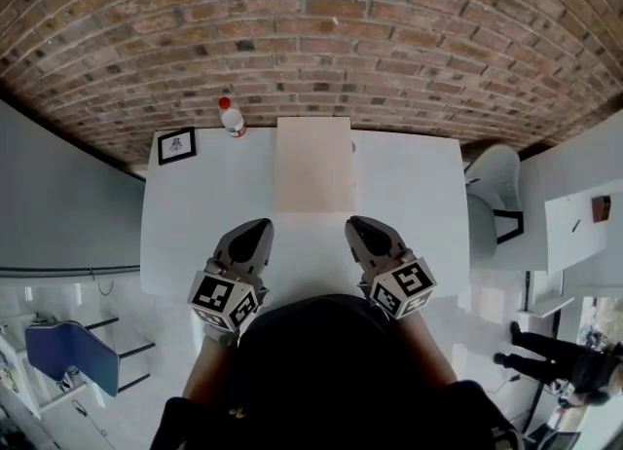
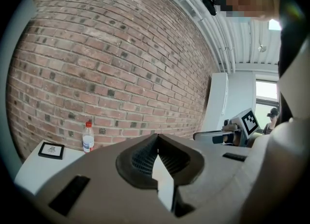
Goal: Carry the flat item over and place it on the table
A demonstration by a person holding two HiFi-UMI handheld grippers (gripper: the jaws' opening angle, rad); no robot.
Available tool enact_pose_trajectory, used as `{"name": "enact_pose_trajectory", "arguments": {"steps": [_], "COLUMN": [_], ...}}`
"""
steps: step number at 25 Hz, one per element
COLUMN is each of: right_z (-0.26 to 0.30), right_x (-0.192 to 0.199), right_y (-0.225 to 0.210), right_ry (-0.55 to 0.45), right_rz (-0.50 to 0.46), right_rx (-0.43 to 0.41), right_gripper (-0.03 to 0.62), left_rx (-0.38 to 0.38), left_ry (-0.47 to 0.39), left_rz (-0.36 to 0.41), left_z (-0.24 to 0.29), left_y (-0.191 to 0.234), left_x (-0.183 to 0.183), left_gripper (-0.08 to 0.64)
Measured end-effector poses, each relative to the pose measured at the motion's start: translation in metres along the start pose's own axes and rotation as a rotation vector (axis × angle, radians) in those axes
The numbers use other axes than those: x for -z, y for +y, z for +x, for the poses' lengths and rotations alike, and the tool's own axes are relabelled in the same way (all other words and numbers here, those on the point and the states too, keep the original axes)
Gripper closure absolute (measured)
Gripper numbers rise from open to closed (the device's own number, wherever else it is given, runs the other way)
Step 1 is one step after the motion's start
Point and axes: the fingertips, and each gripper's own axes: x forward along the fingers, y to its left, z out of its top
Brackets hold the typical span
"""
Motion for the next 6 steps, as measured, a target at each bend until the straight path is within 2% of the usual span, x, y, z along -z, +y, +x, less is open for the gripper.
{"name": "enact_pose_trajectory", "arguments": {"steps": [6], "right_z": [-0.0046], "right_x": [-0.0003], "right_y": [-0.0018], "right_ry": [-0.007], "right_rz": [0.011], "right_rx": [-0.004], "right_gripper": [0.563], "left_rx": [-0.002], "left_ry": [0.002], "left_rz": [-0.019], "left_z": [-0.0009], "left_y": [-0.0031], "left_x": [0.0014], "left_gripper": [0.555]}}
